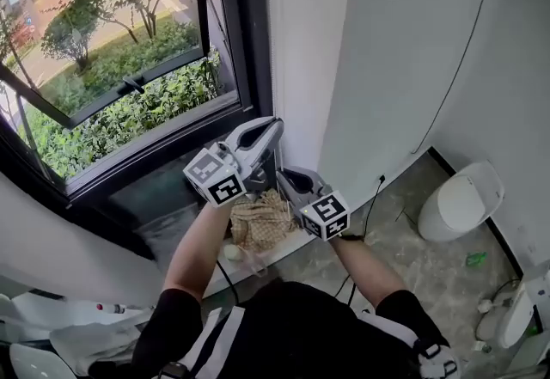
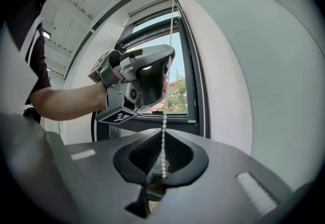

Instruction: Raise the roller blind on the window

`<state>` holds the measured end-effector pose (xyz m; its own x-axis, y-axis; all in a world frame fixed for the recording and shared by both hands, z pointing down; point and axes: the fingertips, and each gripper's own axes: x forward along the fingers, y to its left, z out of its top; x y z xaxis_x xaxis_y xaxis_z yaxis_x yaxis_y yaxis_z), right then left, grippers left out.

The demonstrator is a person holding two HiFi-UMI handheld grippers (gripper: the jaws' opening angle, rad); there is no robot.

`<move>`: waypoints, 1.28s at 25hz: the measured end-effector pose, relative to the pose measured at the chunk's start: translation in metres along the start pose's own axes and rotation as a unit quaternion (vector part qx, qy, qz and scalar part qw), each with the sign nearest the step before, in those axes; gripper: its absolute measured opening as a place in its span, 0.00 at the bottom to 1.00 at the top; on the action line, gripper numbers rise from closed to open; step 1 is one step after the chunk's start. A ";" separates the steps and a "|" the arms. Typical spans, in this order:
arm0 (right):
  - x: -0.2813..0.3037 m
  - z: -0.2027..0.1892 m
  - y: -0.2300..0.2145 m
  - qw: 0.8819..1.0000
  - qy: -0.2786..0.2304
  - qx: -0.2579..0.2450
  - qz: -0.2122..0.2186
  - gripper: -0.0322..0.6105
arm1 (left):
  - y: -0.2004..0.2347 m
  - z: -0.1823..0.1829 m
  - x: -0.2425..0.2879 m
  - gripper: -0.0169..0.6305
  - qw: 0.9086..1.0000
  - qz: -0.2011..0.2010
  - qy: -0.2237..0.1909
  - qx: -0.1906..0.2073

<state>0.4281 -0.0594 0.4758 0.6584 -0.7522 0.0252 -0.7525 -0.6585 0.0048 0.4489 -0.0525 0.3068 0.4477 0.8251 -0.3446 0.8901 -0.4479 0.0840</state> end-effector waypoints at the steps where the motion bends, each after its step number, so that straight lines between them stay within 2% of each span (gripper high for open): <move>1: 0.000 -0.012 0.003 1.000 0.014 0.003 0.002 0.08 | 0.003 -0.011 -0.004 0.04 1.000 0.011 0.013 0.012; 2: 0.000 -0.028 0.005 0.999 0.033 0.008 0.003 0.08 | 0.004 -0.027 -0.009 0.04 0.999 0.017 0.028 0.016; 4: 0.000 -0.060 0.009 0.997 0.075 0.018 0.001 0.08 | 0.004 -0.062 -0.020 0.04 0.998 0.020 0.054 0.000; 6: -0.002 -0.080 0.009 0.995 0.100 0.024 -0.005 0.08 | 0.002 -0.084 -0.031 0.04 0.998 0.024 0.056 -0.029; 8: -0.002 -0.083 0.008 0.994 0.102 0.028 -0.012 0.08 | 0.002 -0.086 -0.037 0.04 0.998 0.029 0.048 -0.042; 11: 0.001 -0.072 0.007 0.995 0.092 0.016 -0.019 0.10 | 0.001 -0.080 -0.035 0.04 0.998 0.026 0.054 -0.018; 14: 0.002 -0.063 0.007 0.996 0.078 0.021 -0.024 0.16 | -0.001 -0.078 -0.037 0.05 0.998 0.020 0.055 0.000; 16: 0.002 -0.055 0.008 0.997 0.068 0.027 -0.030 0.21 | -0.002 -0.081 -0.042 0.15 0.998 0.015 0.058 -0.001; 21: -0.007 -0.050 0.006 0.997 0.049 0.029 -0.053 0.24 | -0.004 -0.082 -0.059 0.20 0.998 0.003 0.060 -0.012; 27: -0.039 -0.029 0.008 0.994 0.008 0.045 -0.096 0.23 | 0.013 -0.074 -0.090 0.21 0.998 0.041 0.027 -0.029; 32: -0.086 -0.017 0.007 0.993 -0.011 0.049 -0.103 0.20 | -0.004 -0.084 -0.101 0.21 0.997 0.065 0.030 -0.043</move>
<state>0.3660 0.0004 0.4909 0.7997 -0.6003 0.0122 -0.5970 -0.7972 -0.0903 0.4073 -0.1052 0.4200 0.5610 0.7828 -0.2694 0.8276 -0.5229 0.2041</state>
